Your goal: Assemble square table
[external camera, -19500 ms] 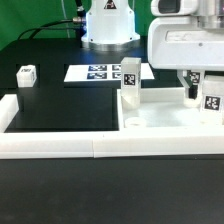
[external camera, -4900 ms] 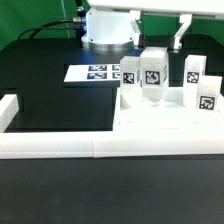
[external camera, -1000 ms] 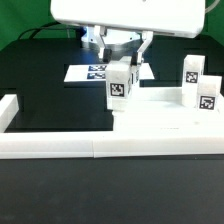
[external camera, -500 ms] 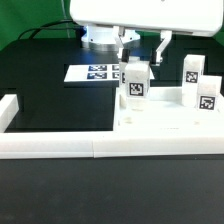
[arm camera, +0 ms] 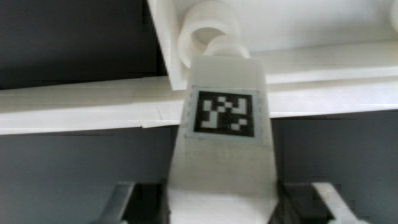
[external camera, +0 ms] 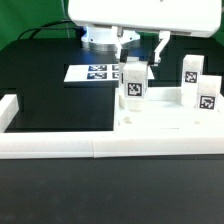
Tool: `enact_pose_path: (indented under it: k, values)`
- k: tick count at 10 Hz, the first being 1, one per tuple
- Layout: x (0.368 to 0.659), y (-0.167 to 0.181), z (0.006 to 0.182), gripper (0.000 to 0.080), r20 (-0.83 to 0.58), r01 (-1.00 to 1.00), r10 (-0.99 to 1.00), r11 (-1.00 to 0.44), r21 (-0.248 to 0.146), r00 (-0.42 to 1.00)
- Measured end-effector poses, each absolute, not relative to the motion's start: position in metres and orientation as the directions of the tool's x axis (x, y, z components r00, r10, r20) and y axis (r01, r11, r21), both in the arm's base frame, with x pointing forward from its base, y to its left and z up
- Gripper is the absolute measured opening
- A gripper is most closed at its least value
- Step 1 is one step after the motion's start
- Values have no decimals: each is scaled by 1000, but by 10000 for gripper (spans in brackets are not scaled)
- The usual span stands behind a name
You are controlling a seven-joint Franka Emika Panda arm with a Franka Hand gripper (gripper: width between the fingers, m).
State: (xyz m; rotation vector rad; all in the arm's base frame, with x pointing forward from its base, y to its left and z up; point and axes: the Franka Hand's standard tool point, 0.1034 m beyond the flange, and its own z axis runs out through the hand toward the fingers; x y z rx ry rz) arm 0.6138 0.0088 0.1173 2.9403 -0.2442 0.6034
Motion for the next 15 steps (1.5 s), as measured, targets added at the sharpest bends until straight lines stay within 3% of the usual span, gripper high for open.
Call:
enact_pose_path:
  k: [15]
  values:
    - [615,7,116,287,404,-168,-114,-980,102,908]
